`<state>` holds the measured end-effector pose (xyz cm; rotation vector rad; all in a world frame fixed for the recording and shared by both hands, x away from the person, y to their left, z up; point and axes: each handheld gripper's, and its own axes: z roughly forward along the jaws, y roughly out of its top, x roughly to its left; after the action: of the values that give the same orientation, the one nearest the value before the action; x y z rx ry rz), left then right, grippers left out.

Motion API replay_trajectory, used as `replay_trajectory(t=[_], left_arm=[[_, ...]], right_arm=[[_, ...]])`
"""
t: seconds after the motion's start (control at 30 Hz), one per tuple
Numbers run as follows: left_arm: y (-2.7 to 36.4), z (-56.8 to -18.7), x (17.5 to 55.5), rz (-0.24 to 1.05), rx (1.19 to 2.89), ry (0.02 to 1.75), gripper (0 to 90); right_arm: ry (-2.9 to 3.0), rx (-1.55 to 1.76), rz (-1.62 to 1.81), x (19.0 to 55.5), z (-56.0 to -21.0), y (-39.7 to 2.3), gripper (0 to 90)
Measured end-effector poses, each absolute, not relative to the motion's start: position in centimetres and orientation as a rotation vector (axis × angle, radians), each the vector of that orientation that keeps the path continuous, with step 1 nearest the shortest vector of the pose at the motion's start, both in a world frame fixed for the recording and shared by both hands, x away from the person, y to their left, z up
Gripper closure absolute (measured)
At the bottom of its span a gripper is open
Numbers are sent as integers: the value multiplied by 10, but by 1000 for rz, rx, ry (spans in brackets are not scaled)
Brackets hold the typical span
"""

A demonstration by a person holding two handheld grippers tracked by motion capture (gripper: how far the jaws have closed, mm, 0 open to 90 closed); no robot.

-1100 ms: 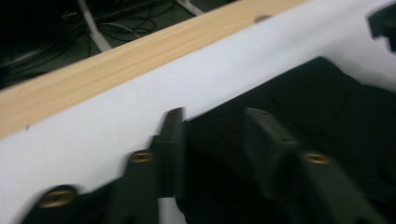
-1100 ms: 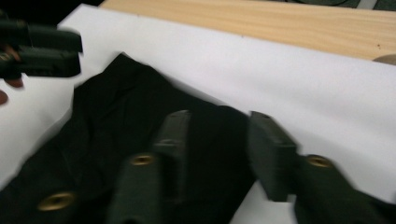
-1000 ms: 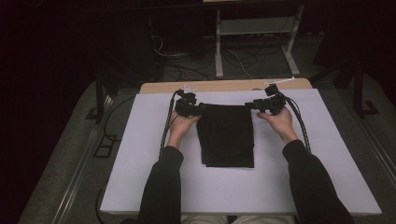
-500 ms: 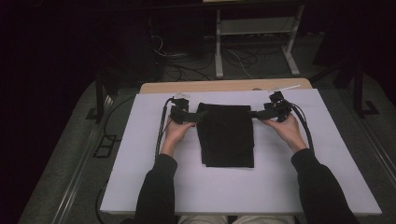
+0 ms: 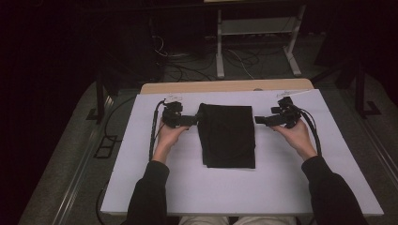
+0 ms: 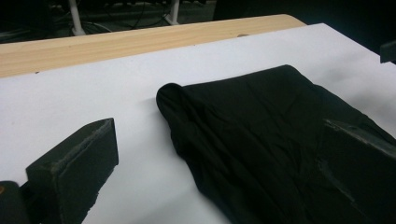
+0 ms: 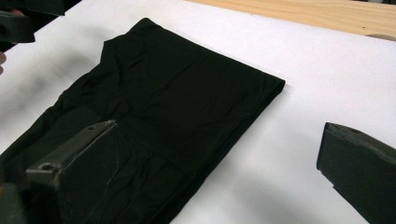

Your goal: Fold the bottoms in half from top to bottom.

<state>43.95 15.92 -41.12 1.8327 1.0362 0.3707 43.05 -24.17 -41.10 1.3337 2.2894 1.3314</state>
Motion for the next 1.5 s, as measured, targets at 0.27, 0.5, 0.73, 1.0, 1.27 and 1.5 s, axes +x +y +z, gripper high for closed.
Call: replay_trajectory(t=[0.27,0.5,0.73,1.0,1.27,1.5], left_arm=[[175,-404,421,390,1821,1029,0],[179,-401,401,383,1825,1020,0],[177,-401,381,393,1843,986,0],[167,-394,362,394,1847,911,0],[168,-396,338,406,1873,859,0],[171,-399,319,394,1875,819,0]], right_arm=[[2251,1350,1388,410,-406,-255,0],[2263,1322,1373,390,-400,-257,0],[2263,1317,1385,374,-402,-263,0],[2259,1306,1425,358,-402,-265,0],[2277,1277,1427,338,-407,-264,0],[2294,1259,1437,322,-415,-263,0]])
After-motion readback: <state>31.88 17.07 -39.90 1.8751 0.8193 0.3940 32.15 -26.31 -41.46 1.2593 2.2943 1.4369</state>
